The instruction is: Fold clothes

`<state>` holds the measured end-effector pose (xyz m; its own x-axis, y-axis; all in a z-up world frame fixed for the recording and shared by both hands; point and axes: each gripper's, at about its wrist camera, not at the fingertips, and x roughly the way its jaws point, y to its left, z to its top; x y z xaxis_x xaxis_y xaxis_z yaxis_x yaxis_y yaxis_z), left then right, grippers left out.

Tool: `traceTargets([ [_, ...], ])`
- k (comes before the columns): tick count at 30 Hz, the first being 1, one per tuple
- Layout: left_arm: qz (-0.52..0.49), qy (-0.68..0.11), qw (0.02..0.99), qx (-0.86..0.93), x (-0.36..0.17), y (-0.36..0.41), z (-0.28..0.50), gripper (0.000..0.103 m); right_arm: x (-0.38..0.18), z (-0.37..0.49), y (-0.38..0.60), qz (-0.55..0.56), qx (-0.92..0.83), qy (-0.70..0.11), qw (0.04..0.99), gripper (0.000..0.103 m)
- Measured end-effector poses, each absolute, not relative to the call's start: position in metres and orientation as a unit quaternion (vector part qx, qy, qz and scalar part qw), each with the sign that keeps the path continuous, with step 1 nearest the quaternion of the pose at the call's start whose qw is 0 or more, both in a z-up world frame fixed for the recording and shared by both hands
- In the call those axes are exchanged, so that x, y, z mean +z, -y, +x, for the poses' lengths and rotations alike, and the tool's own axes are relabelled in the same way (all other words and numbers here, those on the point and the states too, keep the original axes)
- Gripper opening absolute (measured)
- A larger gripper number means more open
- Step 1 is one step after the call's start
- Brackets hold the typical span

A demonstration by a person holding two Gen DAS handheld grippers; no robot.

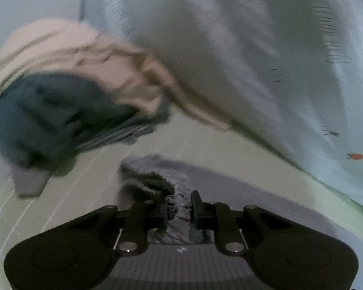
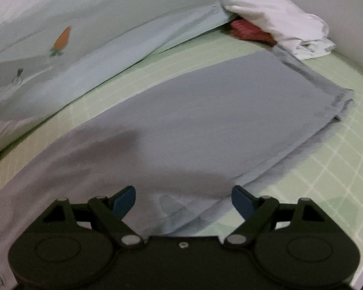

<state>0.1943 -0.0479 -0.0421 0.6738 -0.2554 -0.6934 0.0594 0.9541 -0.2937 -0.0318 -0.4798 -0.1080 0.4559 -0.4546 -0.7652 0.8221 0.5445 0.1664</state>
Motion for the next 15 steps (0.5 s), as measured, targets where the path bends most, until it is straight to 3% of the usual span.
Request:
traceTargets([
  [8,-0.049,-0.355,0.917,-0.174,-0.007,0.184,0.149,0.017,-0.098,-0.08,0.535,0.265,-0.395,-0.341,0.811,0.086],
  [15,0.018,-0.418,0.884,-0.208,-0.057,0.289,0.107,0.023,-0.091,-0.122,0.595,0.252,-0.4,-0.335,0.815,0.086],
])
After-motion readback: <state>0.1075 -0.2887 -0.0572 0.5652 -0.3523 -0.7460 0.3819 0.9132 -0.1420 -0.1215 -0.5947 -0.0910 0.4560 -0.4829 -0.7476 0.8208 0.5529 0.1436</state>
